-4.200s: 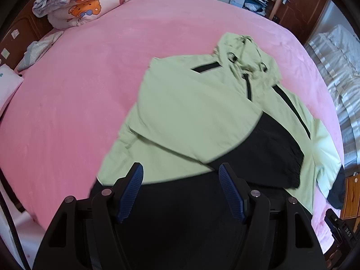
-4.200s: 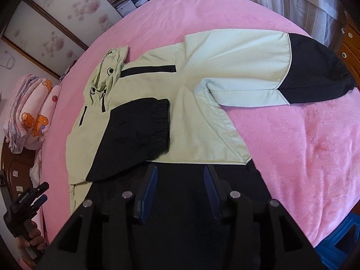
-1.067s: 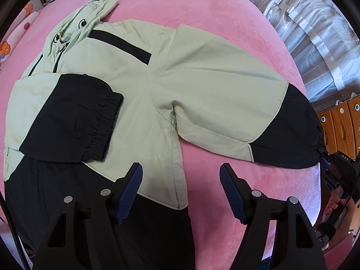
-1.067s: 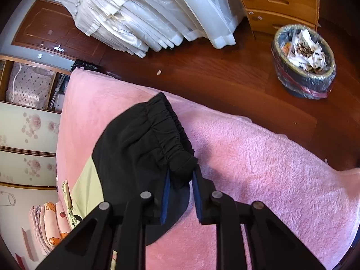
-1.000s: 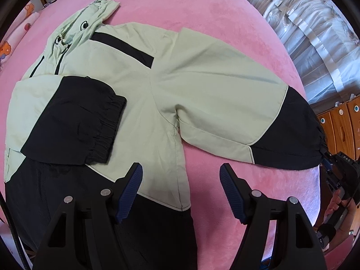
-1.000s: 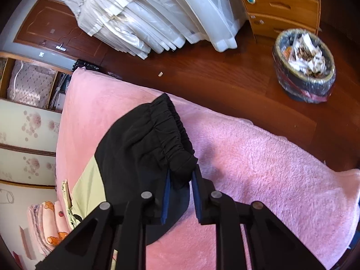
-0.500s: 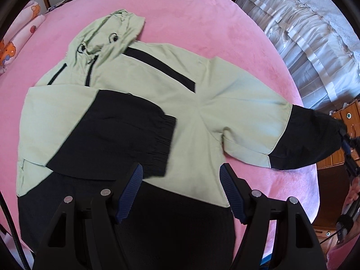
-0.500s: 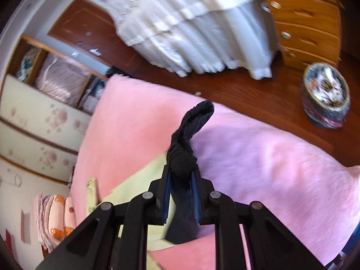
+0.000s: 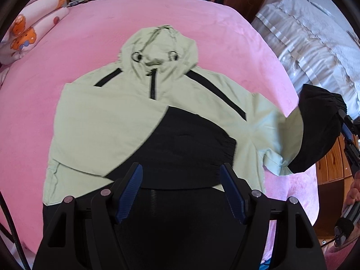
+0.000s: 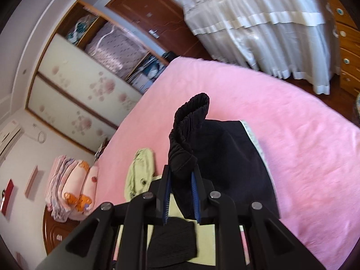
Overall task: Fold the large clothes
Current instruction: 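Lift the sleeve and lay it across the jacket body with the right gripper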
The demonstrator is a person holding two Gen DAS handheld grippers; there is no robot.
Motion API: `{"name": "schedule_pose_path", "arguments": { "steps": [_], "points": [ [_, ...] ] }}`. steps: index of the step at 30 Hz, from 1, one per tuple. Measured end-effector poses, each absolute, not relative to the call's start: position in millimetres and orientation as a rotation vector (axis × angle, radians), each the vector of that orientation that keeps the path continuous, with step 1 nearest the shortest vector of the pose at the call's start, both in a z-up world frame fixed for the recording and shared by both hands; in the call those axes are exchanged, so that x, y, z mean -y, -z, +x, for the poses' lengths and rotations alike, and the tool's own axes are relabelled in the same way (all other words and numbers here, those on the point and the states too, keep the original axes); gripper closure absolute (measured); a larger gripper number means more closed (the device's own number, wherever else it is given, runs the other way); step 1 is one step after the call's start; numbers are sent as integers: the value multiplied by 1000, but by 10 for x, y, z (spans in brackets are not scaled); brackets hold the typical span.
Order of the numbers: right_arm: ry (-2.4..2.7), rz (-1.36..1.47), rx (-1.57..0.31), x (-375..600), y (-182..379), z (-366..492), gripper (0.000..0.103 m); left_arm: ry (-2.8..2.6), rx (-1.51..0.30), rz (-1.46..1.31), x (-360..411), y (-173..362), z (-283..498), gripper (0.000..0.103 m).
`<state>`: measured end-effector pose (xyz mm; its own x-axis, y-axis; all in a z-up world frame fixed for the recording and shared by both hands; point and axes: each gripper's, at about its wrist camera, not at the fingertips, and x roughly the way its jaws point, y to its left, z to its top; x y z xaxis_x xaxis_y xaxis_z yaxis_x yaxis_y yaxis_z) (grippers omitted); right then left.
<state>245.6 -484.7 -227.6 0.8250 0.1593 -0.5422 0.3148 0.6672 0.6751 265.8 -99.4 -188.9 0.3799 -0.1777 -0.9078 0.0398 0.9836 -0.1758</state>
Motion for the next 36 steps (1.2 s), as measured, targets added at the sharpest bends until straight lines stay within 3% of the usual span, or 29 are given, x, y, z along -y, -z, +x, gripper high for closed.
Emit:
{"name": "schedule_pose_path", "arguments": {
  "steps": [8, 26, 31, 34, 36],
  "points": [
    [-101, 769, -749, 3681, 2548, 3051, 87, 68, -1197, -196, 278, 2067, 2661, 33],
    [-296, 565, -1123, 2081, 3742, 3410, 85, 55, -1296, -273, -154, 2668, 2937, 33],
    [-283, 567, -1199, 2033, 3938, 3399, 79, 67, -1317, -297, -180, 2744, 2987, 33],
    [-247, 532, -1227, 2018, 3976, 3378, 62, 81, -1348, -292, -129, 2818, 3001, 33],
    [-257, 513, -1209, 2023, 3940, 3321, 60, 93, -1362, -283, -69, 2856, 3002, 27]
  ]
}}
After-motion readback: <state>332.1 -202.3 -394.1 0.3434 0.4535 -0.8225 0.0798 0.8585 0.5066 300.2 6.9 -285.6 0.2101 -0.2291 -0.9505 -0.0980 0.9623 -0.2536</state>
